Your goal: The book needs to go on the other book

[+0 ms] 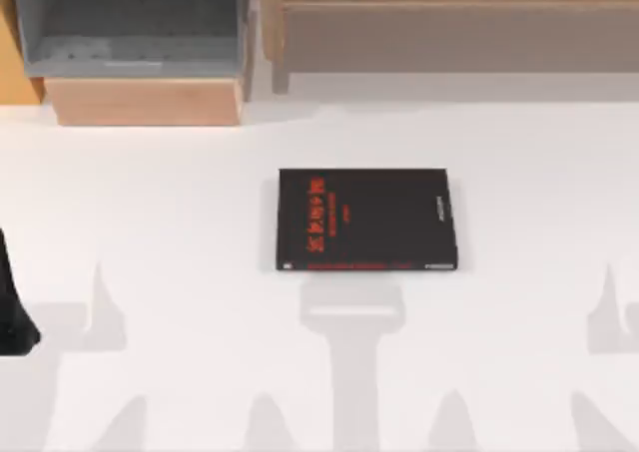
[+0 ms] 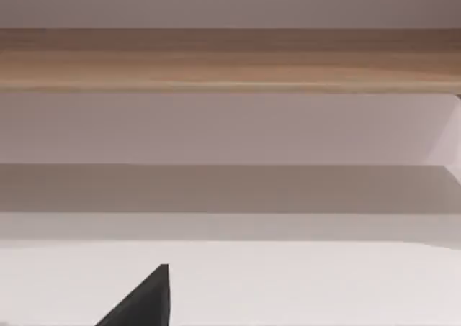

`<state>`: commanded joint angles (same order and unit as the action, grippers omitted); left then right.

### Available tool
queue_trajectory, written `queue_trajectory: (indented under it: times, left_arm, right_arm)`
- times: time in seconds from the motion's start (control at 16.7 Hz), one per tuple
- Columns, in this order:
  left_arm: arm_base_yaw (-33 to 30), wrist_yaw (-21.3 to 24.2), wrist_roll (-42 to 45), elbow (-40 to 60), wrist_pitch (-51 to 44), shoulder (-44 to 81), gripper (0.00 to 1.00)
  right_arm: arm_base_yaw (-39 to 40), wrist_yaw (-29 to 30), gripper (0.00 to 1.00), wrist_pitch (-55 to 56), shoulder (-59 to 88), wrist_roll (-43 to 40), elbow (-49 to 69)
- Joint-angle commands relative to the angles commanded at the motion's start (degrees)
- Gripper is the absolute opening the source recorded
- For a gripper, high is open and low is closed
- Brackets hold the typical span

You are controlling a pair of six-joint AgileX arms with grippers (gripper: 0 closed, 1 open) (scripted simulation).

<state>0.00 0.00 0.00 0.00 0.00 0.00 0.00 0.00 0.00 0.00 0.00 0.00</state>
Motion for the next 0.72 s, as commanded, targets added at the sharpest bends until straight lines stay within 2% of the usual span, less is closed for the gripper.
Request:
queue_trajectory:
  times: [0.18,0.36,0.72]
  left_arm:
    - [-0.1,-0.1,0.0,0.5,0.4,0.6,1.00]
    - [-1.4,-1.1,-0.1,5.3,3.8,6.0,1.00]
    - [-5.0,-4.2,-0.2,24.7,13.7,32.1,1.00]
  right_arm:
    - [0.0,0.0,1.00,0.0,0.0,0.0,0.0]
    - [0.0,0.0,1.00,0.0,0.0,0.0,0.0]
    - [0.0,0.0,1.00,0.0,0.0,0.0,0.0]
